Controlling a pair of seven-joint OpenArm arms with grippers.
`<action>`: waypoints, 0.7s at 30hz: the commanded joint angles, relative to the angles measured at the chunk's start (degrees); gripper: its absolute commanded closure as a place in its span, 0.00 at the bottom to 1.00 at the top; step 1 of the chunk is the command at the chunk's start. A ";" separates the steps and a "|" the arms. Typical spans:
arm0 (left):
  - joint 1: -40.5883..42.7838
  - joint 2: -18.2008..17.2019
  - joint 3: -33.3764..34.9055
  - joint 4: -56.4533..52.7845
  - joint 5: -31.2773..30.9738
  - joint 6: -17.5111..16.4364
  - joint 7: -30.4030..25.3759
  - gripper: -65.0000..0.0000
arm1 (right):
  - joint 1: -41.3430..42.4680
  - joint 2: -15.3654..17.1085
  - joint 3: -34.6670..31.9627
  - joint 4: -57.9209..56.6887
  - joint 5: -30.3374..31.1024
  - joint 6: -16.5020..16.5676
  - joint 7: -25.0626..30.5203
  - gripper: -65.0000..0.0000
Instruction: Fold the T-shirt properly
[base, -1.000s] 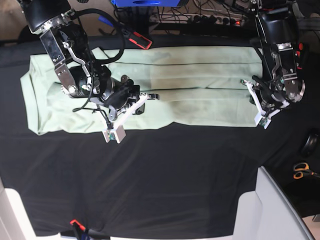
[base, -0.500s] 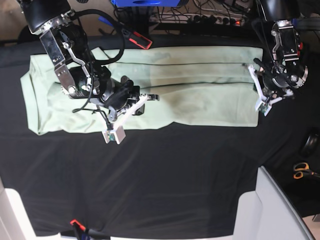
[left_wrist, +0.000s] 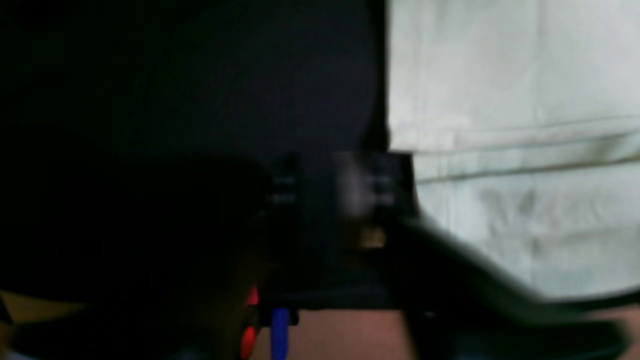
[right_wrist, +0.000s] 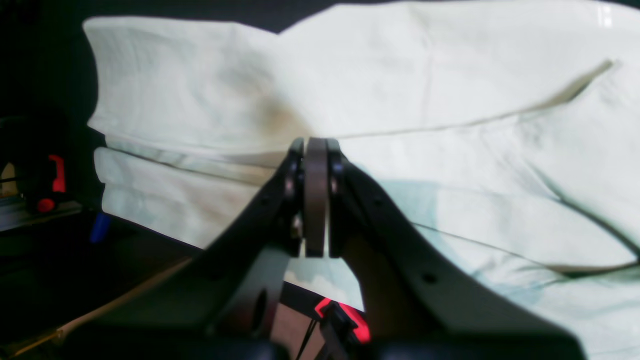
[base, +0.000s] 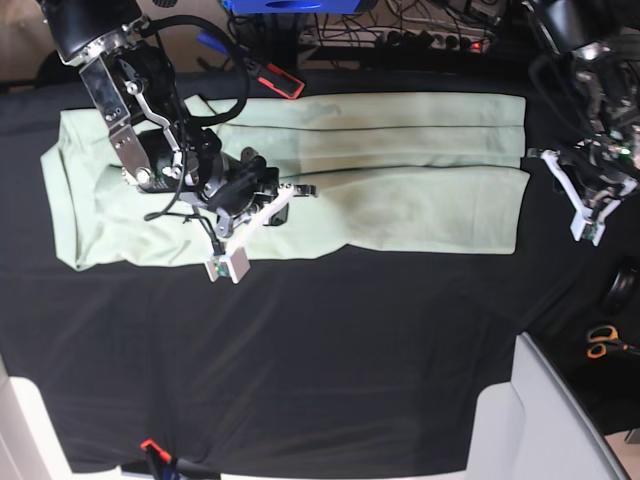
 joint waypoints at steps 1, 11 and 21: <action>-0.13 -2.49 -0.45 0.85 -3.57 0.36 -0.07 0.55 | 0.78 -0.07 0.36 1.03 0.35 0.34 0.94 1.00; 7.08 -7.42 -0.89 -4.34 -30.29 0.36 0.81 0.37 | 0.87 -0.07 0.27 1.03 0.44 0.34 0.94 1.00; 8.93 -8.12 -4.67 -12.16 -41.10 0.36 0.64 0.11 | 0.78 0.20 0.01 0.86 0.35 0.34 0.94 1.00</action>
